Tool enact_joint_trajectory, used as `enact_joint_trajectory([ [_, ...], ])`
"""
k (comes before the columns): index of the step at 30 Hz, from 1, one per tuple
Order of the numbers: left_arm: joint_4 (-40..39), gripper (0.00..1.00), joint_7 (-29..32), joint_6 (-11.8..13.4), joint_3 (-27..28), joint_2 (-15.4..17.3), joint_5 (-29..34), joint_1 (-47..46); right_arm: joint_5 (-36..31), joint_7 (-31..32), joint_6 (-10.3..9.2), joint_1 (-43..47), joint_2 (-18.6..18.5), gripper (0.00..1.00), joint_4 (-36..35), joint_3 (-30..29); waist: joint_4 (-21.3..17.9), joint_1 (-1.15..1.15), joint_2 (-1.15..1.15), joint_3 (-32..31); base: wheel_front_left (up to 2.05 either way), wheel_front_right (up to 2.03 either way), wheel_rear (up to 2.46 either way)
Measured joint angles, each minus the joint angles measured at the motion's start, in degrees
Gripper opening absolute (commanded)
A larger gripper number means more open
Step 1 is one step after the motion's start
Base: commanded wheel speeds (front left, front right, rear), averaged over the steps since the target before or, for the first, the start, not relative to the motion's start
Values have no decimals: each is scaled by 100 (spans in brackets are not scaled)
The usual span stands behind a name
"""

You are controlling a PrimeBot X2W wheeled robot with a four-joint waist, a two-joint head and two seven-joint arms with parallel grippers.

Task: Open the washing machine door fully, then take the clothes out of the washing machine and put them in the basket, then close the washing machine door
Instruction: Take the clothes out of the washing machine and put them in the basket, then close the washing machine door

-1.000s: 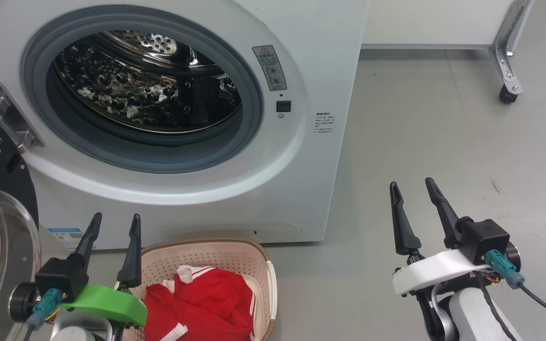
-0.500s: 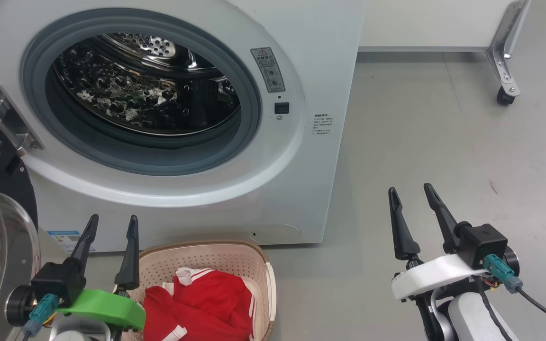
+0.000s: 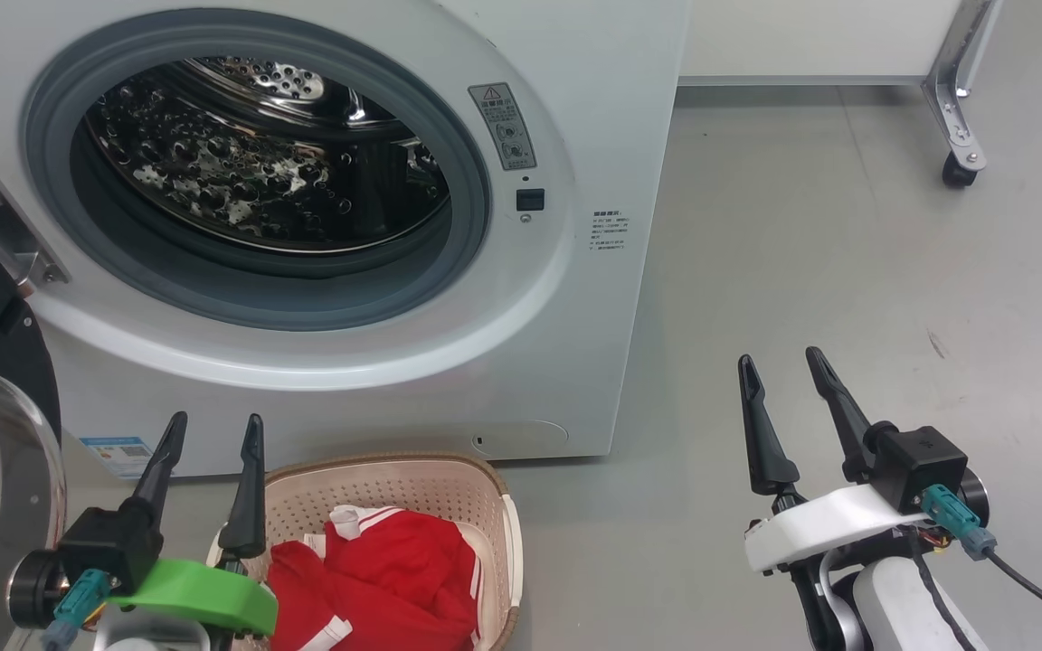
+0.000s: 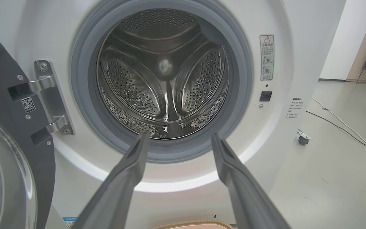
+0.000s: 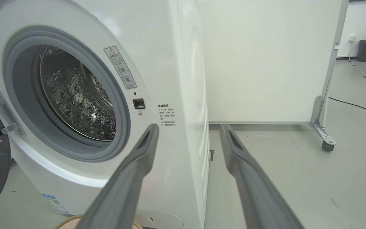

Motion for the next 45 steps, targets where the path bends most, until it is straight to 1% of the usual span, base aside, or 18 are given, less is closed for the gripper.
enact_joint_trajectory([
  [25, -19, 100, 0, -48, 7, -21, 73, 52, 3, 0, -2, -1, 2, 100, -14, 3, -24, 0, 0, 67, -3, 5, -3],
  [45, -19, 100, 0, -48, 70, -26, 80, 54, 11, 0, -10, -3, 5, 100, -25, 31, -8, 0, 0, 168, -59, 59, 0],
])
